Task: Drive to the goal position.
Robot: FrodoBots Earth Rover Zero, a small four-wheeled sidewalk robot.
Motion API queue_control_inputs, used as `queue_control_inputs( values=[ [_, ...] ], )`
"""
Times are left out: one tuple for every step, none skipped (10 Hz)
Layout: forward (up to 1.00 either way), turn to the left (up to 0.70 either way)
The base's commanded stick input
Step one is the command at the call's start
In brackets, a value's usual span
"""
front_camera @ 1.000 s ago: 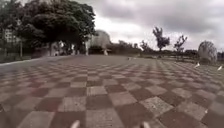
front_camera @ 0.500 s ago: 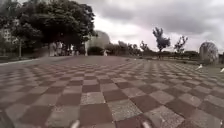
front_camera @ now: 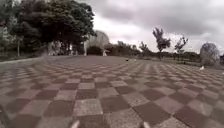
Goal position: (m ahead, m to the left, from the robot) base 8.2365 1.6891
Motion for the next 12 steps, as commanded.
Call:
queue_control_inputs(
  values=[
    [0.5,0.0],
    [0.5,0.0],
    [0.5,0.0],
    [0.5,0.08],
    [0.5,0.11],
    [0.5,0.01],
    [0.5,0.5],
    [0.5,0.5],
    [0.5,0.19],
    [0.5,0.04],
    [0.5,0.07],
    [0.5,0.07]
  ],
)
